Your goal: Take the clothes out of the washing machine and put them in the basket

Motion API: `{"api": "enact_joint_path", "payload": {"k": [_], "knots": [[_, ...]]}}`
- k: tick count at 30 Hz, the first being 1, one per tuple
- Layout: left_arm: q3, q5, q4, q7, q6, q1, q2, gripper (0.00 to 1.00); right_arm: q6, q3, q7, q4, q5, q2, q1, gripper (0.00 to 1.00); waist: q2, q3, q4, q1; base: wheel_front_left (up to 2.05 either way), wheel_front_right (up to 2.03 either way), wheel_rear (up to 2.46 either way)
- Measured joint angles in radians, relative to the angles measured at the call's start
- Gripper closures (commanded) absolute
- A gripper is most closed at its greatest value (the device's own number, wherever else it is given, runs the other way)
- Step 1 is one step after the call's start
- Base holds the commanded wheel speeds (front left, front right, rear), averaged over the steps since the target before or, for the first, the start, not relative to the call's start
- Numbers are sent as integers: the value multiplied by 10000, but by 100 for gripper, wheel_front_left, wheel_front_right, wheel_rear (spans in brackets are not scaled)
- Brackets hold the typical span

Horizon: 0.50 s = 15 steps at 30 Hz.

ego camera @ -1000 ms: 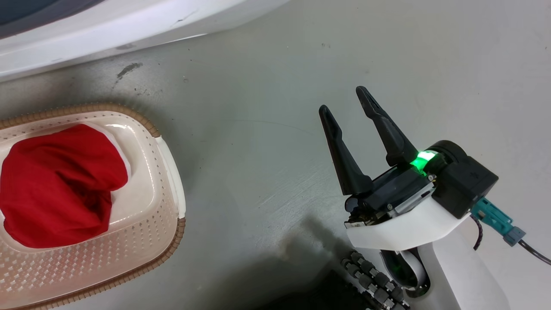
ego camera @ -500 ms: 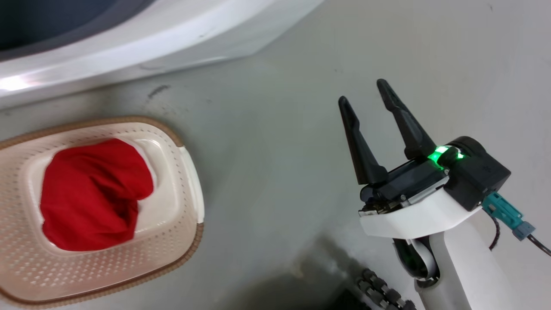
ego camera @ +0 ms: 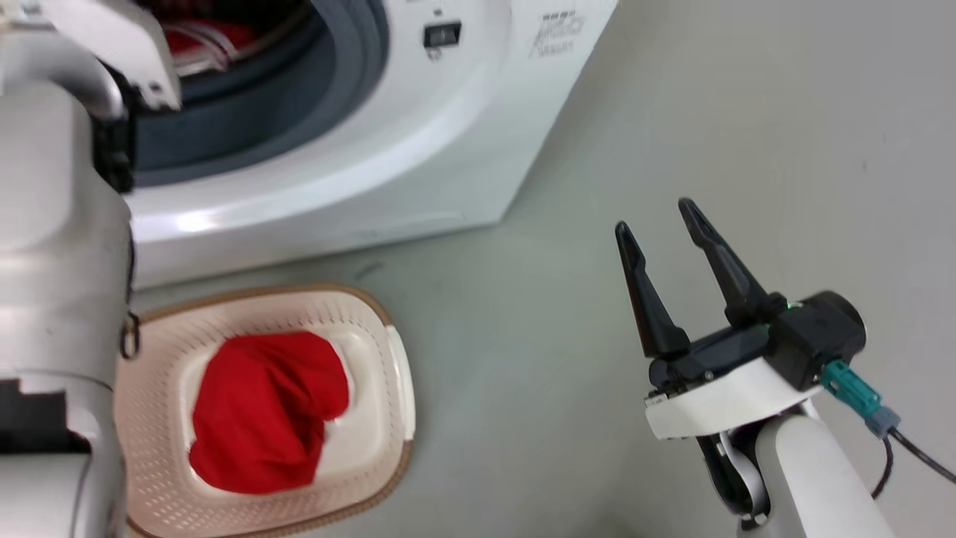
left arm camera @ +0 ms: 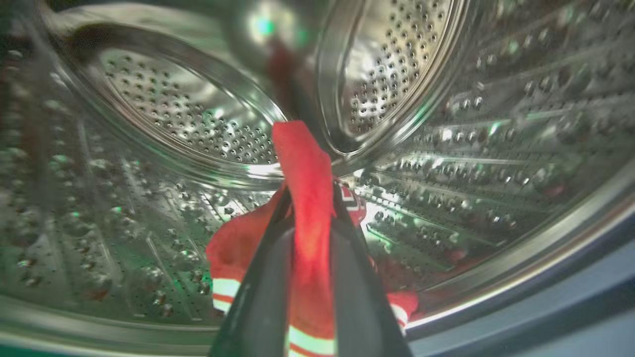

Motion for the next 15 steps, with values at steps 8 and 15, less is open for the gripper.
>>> {"api": "enact_joint_path", "payload": {"k": [8,15], "knots": [[203,-600,-364,-1110,-136,1558,-566,100,-2,-345,525,-203,-213,-4,700,0,0,-1667,477,-1,0,0,0],[451,-1039,-2038,-1411,-224,3172,-836,100,0,-583,920,-562,-328,-4,1334,0,0,-2771,867,-2,0,0,0]]}}
